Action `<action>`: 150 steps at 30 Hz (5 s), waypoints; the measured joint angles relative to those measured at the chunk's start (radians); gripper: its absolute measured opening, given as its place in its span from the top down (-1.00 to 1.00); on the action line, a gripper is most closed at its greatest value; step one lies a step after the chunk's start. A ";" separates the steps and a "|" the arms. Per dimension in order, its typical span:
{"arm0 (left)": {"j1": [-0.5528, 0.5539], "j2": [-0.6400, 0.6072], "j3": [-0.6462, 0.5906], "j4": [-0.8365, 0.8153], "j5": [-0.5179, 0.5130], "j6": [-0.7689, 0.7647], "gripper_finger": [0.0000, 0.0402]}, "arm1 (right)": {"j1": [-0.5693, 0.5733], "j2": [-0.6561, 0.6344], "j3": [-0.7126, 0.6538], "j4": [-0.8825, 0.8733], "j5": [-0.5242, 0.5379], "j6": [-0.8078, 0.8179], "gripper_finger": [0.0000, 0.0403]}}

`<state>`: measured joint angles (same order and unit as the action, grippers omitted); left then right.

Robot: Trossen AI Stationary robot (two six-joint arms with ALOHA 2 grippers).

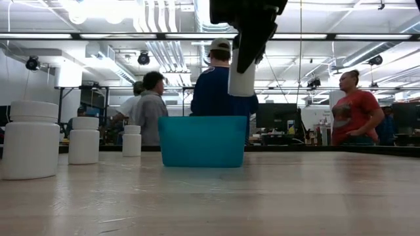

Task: Pick and place pill bottles into a basket
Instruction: Put the white medicine bottle into the container

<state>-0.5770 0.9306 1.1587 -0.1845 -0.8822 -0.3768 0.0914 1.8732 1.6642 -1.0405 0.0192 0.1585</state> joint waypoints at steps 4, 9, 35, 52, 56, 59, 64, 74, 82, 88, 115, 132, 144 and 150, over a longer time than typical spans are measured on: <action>0.002 0.001 0.000 -0.003 -0.035 -0.009 -0.27 | -0.001 0.052 0.047 -0.003 -0.001 -0.039 0.17; 0.002 0.000 0.000 -0.001 -0.044 -0.010 -0.27 | 0.000 0.132 0.115 -0.010 -0.001 -0.077 0.17; 0.002 0.003 -0.001 0.018 -0.046 -0.005 -0.27 | -0.002 0.211 0.022 0.132 -0.055 -0.115 0.17; 0.002 0.003 -0.002 0.018 -0.046 -0.007 -0.27 | -0.005 0.211 -0.069 0.192 -0.072 -0.106 0.16; 0.002 0.003 -0.002 0.018 -0.045 -0.008 -0.27 | -0.005 0.211 -0.069 0.192 -0.068 -0.110 -0.02; 0.002 0.005 -0.002 0.018 -0.045 -0.008 -0.27 | -0.005 0.211 -0.069 0.192 -0.068 -0.113 -0.14; 0.002 0.010 -0.002 0.017 -0.045 -0.008 -0.27 | -0.005 0.211 -0.069 0.192 -0.069 -0.113 -0.18; 0.002 0.012 -0.003 0.018 -0.045 -0.009 -0.27 | -0.005 0.157 -0.067 0.190 -0.069 -0.116 -0.14; 0.002 0.013 -0.003 0.018 -0.045 -0.009 -0.27 | -0.005 0.077 -0.021 0.190 -0.067 -0.096 -0.12; 0.002 0.011 -0.003 0.014 -0.027 -0.008 -0.27 | -0.005 0.016 0.035 0.200 0.006 -0.032 -0.12; 0.002 -0.110 0.042 -0.736 0.046 -0.141 -0.27 | -0.005 -0.007 0.324 0.191 0.247 0.041 -0.11; 0.208 -0.093 0.039 -0.971 0.207 -0.140 -0.27 | -0.005 -0.007 0.340 0.279 0.246 0.184 -0.11; 0.429 -0.036 -0.002 -0.977 0.351 0.003 -0.27 | -0.004 -0.007 0.434 0.378 0.246 0.200 -0.11; 0.556 0.027 -0.006 -0.947 0.466 0.150 -0.27 | 0.003 -0.007 0.486 0.374 0.245 0.197 -0.11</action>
<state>-0.0212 0.9573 1.1526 -1.1319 -0.4167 -0.2267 0.0940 1.8660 2.1505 -0.6666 0.2644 0.3557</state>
